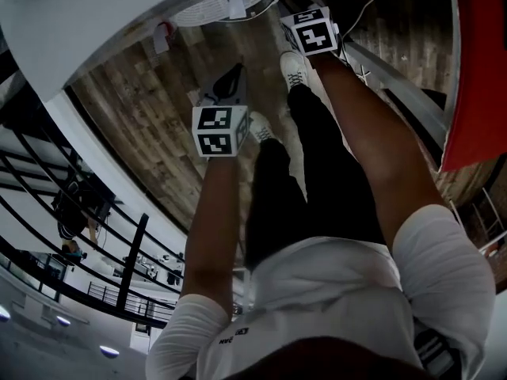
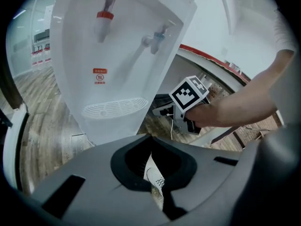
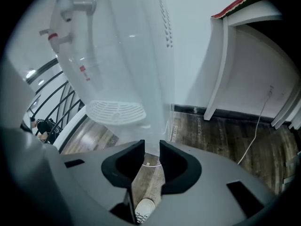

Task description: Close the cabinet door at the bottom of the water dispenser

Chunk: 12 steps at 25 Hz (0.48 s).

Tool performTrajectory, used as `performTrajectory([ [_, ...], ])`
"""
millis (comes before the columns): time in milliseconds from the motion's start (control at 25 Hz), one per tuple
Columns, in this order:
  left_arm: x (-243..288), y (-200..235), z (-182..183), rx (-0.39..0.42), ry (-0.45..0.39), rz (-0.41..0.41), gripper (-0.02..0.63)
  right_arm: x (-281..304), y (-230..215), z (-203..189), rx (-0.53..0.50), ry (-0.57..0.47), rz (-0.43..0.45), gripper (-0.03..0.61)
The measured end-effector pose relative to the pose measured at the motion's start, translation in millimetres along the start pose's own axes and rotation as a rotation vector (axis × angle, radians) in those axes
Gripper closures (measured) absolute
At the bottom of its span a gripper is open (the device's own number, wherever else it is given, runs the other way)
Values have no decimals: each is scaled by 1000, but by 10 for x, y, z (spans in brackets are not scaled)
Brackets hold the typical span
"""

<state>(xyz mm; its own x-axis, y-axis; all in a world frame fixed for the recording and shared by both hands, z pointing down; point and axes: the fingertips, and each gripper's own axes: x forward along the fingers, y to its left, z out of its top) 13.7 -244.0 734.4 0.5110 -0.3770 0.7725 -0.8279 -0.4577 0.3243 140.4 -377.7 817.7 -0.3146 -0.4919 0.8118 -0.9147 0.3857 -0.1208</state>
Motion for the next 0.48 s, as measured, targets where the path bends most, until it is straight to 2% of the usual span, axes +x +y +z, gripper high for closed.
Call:
performTrajectory([
  [320,-607,-340,-21,-4,-14,-18,621,-790,337,-5,30,-33,-14,490],
  [480,-859,-457,30,21,-45,-25,621,-1227,575,28,55,-75,15,513],
])
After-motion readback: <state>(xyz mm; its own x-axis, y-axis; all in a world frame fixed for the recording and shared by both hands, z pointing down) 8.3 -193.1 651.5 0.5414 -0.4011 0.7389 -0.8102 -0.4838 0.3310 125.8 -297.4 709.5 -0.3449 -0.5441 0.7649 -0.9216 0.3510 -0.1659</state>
